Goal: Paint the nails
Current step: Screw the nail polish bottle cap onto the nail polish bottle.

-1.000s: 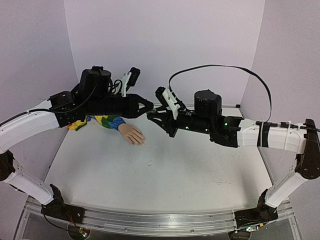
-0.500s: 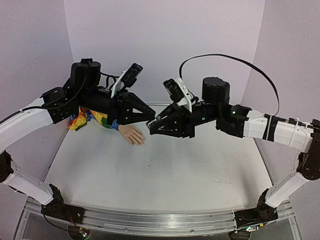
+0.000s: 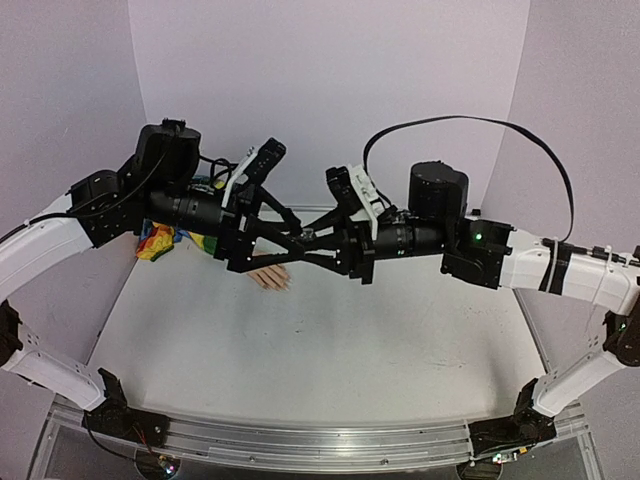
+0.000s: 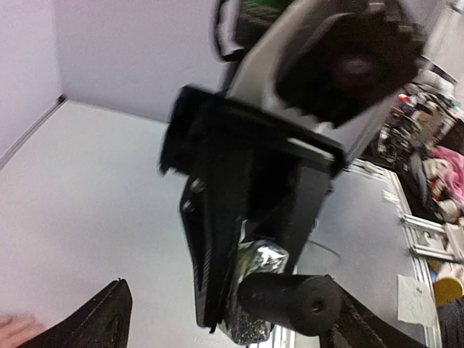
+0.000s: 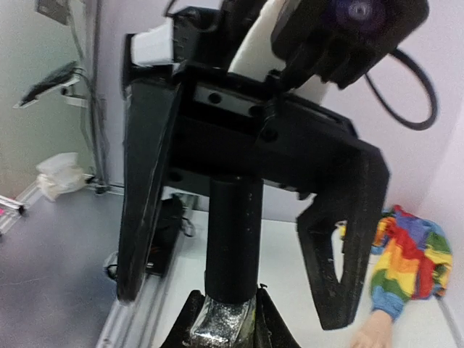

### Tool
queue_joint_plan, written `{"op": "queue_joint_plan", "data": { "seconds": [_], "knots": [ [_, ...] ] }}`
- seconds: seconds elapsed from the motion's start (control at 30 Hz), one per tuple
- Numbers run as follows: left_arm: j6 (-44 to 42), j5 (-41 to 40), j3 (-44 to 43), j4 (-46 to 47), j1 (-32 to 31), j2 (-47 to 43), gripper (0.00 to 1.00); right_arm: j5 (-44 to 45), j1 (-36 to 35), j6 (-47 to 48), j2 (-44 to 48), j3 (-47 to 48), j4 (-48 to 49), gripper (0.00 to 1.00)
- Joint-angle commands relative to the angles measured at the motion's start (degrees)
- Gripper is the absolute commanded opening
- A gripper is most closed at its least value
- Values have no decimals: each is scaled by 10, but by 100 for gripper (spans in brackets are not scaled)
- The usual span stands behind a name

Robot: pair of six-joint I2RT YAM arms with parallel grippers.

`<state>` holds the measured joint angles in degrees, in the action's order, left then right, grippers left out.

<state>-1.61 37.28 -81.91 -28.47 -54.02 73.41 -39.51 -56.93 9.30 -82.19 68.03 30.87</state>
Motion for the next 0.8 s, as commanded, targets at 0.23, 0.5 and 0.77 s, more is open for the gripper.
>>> {"op": "queue_joint_plan", "data": {
  "seconds": [0.23,0.5,0.77],
  "knots": [
    [234,-382,-8,-6,3,-43,95,393,-1,85,-68,20,65,0],
    [279,-392,-2,65,3,-18,61,416,-3,53,-78,28,83,0],
    [288,-354,-32,73,3,35,63,414,-6,51,-75,30,86,0]
  ]
}}
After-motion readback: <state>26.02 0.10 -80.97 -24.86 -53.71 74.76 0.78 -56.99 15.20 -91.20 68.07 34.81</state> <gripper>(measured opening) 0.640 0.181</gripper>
